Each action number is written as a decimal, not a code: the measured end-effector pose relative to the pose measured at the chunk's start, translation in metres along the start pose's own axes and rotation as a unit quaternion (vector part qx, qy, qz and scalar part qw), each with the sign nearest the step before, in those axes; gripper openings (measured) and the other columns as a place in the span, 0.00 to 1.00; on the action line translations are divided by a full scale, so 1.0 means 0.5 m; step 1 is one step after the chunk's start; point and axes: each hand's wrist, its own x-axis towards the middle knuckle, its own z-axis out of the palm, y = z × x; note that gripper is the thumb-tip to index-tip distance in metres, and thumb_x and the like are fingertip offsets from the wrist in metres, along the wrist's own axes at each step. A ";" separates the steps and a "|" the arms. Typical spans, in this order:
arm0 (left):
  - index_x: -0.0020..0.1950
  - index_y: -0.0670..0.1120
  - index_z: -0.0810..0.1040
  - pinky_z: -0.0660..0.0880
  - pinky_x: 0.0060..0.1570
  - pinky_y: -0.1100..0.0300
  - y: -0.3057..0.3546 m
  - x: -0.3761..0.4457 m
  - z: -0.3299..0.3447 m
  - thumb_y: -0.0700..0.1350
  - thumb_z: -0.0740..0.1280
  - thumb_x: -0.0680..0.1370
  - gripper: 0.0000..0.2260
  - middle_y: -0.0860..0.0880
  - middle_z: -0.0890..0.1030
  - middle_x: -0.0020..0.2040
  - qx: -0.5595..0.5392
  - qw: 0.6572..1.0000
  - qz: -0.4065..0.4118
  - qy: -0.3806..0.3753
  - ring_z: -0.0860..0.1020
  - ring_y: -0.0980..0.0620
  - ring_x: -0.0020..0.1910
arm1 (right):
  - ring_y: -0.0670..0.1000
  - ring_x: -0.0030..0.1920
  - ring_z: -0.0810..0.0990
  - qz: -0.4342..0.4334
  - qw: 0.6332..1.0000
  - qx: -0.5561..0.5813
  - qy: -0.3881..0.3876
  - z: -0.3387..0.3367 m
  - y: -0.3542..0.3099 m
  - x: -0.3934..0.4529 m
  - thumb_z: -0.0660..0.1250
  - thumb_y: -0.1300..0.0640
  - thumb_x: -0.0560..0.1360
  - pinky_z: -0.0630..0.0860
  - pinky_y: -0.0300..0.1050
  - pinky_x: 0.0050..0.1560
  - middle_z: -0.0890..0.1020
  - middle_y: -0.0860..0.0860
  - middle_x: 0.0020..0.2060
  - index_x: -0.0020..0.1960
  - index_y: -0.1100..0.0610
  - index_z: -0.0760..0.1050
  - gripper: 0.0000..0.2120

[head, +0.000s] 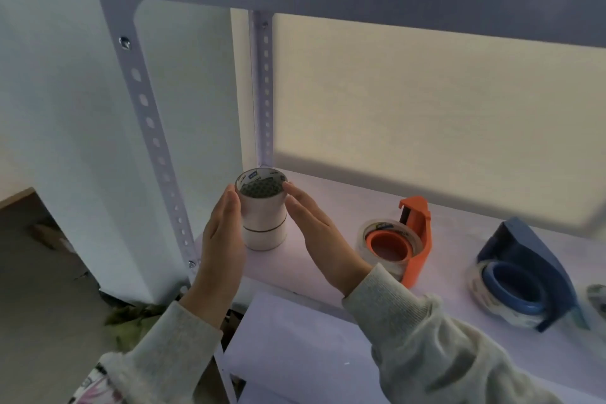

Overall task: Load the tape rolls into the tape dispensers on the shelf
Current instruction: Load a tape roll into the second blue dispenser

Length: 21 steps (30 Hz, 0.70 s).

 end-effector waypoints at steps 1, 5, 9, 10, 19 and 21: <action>0.69 0.55 0.67 0.64 0.60 0.68 -0.001 -0.001 -0.001 0.63 0.53 0.72 0.27 0.60 0.73 0.63 -0.001 1.000 -0.002 0.001 0.69 0.72 0.58 | 0.44 0.75 0.59 0.001 1.000 -0.004 0.001 0.002 -0.001 0.000 0.57 0.49 0.81 0.54 0.47 0.77 0.63 0.47 0.76 0.76 0.55 0.59 0.26; 0.76 0.51 0.59 0.59 0.67 0.64 -0.004 0.001 -0.009 0.61 0.52 0.78 0.29 0.54 0.63 0.76 0.044 0.999 -0.015 0.027 0.63 0.63 0.69 | 0.43 0.76 0.56 0.002 1.000 -0.026 -0.001 0.007 -0.004 -0.002 0.56 0.45 0.80 0.53 0.48 0.77 0.59 0.45 0.77 0.78 0.51 0.54 0.29; 0.78 0.54 0.54 0.54 0.73 0.59 0.016 -0.009 0.015 0.62 0.51 0.79 0.28 0.58 0.56 0.78 0.106 0.992 0.064 0.015 0.56 0.62 0.75 | 0.40 0.76 0.54 -0.010 0.998 -0.035 0.048 -0.017 -0.016 -0.034 0.55 0.46 0.81 0.51 0.47 0.77 0.56 0.41 0.77 0.78 0.46 0.53 0.26; 0.78 0.54 0.54 0.54 0.72 0.61 0.023 -0.013 0.034 0.61 0.51 0.79 0.28 0.58 0.56 0.78 0.110 0.990 0.084 -0.004 0.56 0.62 0.75 | 0.39 0.75 0.53 -0.013 0.997 -0.034 0.064 -0.029 -0.022 -0.046 0.55 0.46 0.82 0.51 0.46 0.77 0.56 0.40 0.77 0.77 0.45 0.53 0.26; 0.76 0.50 0.59 0.66 0.61 0.75 -0.013 -0.136 0.304 0.61 0.55 0.78 0.29 0.56 0.63 0.75 0.026 0.978 0.026 -0.207 0.65 0.67 0.68 | 0.40 0.71 0.64 -0.029 0.959 -0.031 0.279 -0.245 -0.025 -0.239 0.56 0.45 0.81 0.59 0.42 0.73 0.67 0.41 0.71 0.75 0.46 0.60 0.23; 0.75 0.43 0.61 0.69 0.62 0.69 -0.014 -0.186 0.378 0.59 0.56 0.78 0.30 0.47 0.65 0.75 0.002 0.970 0.003 -0.242 0.66 0.55 0.72 | 0.42 0.62 0.72 -0.033 0.931 -0.039 0.361 -0.314 -0.012 -0.300 0.58 0.43 0.79 0.67 0.44 0.67 0.75 0.43 0.61 0.72 0.46 0.66 0.22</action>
